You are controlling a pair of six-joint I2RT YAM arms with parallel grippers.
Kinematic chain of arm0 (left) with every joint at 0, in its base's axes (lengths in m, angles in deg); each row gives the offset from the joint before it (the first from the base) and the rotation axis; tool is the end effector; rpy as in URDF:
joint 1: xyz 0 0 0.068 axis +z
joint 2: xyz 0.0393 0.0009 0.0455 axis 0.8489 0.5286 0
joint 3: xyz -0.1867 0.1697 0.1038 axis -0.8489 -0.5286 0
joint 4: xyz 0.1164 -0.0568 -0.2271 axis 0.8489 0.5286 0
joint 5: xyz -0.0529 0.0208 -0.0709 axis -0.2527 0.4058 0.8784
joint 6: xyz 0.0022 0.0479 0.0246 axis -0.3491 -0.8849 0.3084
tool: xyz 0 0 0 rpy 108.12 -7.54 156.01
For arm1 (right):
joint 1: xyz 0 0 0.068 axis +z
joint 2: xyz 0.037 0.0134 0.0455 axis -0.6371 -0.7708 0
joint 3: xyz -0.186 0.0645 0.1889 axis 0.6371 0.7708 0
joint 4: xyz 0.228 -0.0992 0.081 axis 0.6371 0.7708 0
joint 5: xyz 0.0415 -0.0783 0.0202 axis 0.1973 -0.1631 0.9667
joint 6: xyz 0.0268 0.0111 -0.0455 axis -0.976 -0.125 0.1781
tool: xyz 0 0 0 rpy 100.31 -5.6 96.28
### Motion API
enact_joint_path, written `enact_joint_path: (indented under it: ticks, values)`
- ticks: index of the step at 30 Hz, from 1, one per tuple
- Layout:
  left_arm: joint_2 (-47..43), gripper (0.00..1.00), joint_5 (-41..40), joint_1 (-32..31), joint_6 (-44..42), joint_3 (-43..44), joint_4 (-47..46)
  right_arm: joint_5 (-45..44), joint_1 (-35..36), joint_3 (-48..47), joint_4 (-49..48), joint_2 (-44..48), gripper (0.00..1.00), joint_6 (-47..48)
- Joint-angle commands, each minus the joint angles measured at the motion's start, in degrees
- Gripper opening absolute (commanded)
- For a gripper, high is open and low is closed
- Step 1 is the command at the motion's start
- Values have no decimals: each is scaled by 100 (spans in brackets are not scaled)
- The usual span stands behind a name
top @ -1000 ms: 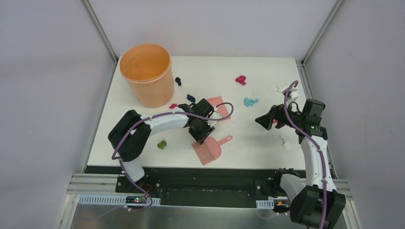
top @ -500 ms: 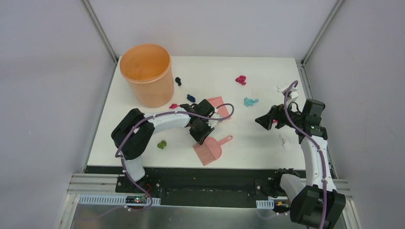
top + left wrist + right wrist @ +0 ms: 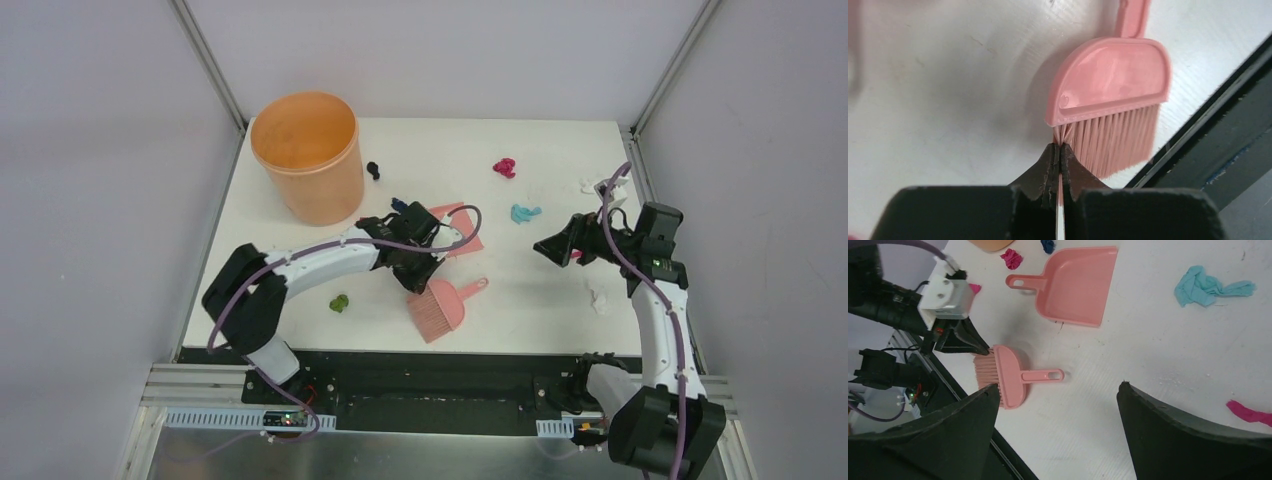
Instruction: Sweep away the paper scraps from the table
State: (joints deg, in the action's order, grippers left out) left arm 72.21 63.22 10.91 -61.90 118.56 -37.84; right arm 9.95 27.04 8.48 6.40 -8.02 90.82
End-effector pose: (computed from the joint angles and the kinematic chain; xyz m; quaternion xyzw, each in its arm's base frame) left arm 0.2160 -0.2453 0.1989 0.4292 0.8743 -0.1803 0.1376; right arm 0.1920 -0.0124 0.2786 -0.1600 0.8038 0.3527 0.4515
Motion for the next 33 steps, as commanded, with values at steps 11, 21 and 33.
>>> enact_joint_path:
  ticks: [11, 21, 33]
  values:
    - [-1738, 0, 295, -63, -255, -666, -1005, 419, 1137, -454, 505, -870, 89, 1201]
    - [-1784, 0, 696, -154, -422, -751, -1135, 214, 2072, -30, -634, -1191, 86, 2092]
    - [-1696, 0, 1181, -155, -464, -709, -1189, 412, 2384, -306, -380, -2151, 81, 2097]
